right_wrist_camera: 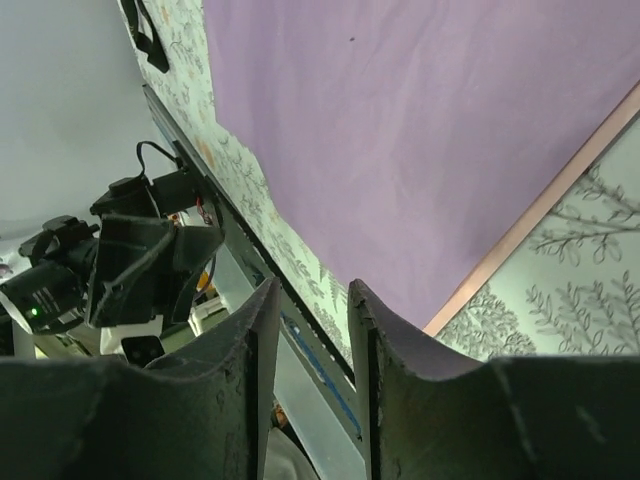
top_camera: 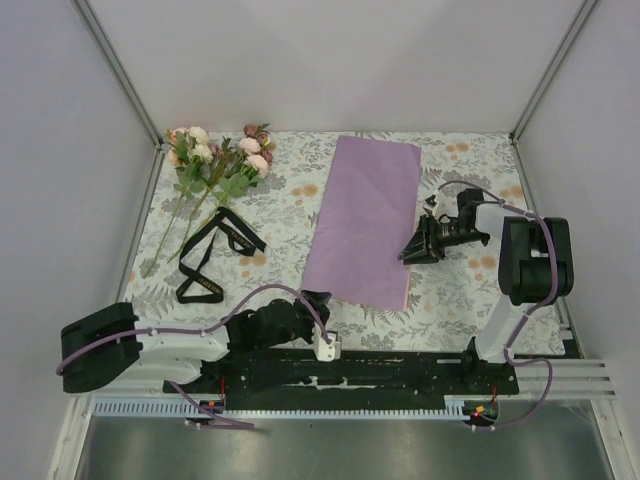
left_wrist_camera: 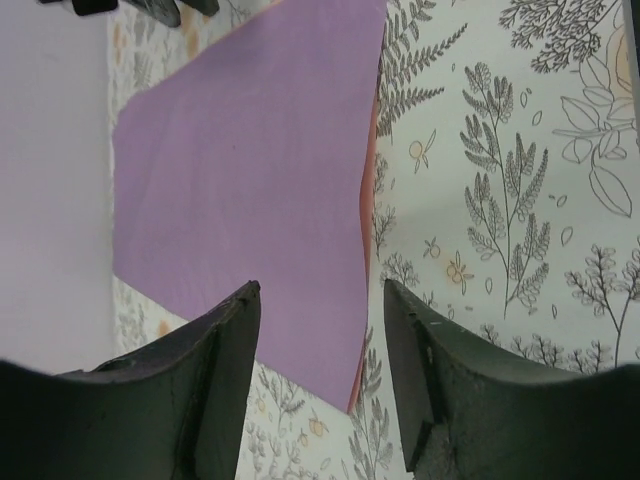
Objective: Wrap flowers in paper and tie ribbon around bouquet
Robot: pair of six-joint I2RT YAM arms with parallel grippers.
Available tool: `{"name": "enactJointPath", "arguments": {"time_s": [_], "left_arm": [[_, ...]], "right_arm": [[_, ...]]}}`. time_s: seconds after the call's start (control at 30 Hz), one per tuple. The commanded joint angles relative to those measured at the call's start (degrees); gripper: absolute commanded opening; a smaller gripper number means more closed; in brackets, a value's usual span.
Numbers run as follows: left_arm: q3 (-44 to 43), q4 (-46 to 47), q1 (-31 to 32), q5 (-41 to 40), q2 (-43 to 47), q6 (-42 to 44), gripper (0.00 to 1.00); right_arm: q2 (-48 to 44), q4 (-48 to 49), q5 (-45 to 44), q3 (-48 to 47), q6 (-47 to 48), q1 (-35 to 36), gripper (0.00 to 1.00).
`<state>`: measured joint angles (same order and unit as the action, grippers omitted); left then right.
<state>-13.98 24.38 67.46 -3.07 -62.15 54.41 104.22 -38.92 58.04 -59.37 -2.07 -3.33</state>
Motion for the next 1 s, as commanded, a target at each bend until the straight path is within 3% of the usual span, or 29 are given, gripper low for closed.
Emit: {"name": "enactJointPath", "arguments": {"time_s": [0.0,0.23,0.5,0.97], "left_arm": [[1.41,23.14,3.37,-6.24,-7.79,6.23,0.57],[0.97,32.21,4.87,-4.14,-16.77,6.41,0.55],[1.41,41.53,6.54,-4.31,-25.38,7.81,0.57],[-0.26,48.73,6.72,-7.12,-36.45,8.86,0.55]], "right_arm": [[3.61,4.11,-0.12,0.31,-1.19,0.78,0.4],[7.57,4.2,-3.1,0.05,-0.48,0.96,0.34],[5.38,4.02,-8.47,0.48,-4.0,2.72,0.37],[6.17,-0.28,-15.59,-2.68,-5.84,7.02,0.4]]}}
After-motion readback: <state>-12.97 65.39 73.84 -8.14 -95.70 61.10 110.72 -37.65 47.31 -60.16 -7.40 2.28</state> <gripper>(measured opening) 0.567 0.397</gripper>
